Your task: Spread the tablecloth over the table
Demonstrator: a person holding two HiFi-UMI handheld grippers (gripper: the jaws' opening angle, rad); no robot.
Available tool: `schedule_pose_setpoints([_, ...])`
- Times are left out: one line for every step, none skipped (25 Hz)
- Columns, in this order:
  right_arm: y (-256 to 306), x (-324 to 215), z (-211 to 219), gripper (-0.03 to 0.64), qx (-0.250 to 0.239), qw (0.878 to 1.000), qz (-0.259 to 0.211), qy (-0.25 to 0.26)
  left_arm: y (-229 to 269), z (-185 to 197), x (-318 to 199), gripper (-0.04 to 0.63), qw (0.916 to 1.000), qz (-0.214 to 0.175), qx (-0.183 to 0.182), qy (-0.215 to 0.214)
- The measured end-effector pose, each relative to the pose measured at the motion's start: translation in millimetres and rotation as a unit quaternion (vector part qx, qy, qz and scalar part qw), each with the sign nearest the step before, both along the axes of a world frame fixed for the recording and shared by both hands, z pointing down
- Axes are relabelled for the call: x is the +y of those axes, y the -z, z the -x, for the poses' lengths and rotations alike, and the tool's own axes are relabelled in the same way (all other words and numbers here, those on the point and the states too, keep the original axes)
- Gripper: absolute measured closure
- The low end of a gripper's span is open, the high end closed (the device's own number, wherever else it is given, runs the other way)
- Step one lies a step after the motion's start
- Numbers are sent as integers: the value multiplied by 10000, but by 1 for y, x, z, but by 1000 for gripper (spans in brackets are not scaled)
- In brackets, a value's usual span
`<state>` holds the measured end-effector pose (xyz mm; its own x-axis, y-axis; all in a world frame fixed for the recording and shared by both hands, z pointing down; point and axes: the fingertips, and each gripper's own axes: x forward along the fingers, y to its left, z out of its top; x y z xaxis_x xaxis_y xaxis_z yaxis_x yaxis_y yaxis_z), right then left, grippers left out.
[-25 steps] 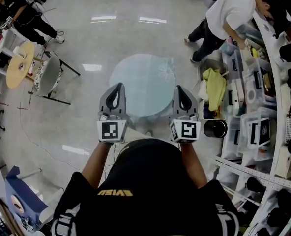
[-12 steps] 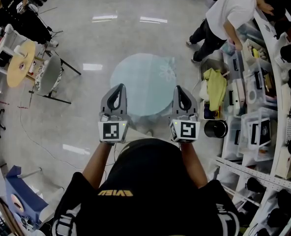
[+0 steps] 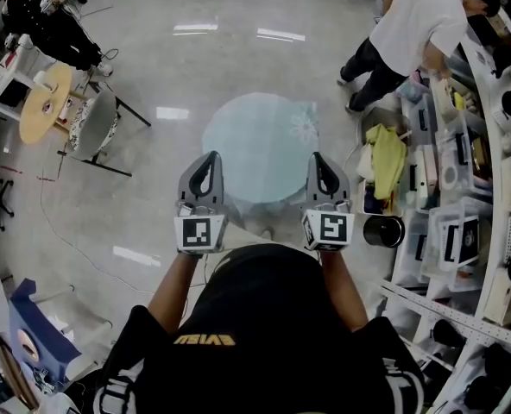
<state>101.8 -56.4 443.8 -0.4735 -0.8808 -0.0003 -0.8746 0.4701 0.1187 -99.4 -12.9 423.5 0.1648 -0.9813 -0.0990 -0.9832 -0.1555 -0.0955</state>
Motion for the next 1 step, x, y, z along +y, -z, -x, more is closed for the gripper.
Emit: schedule_pose_setpoints([-1,0,1,615,20,10000,9,24,-2,2,1,577,10000,35,-15,26])
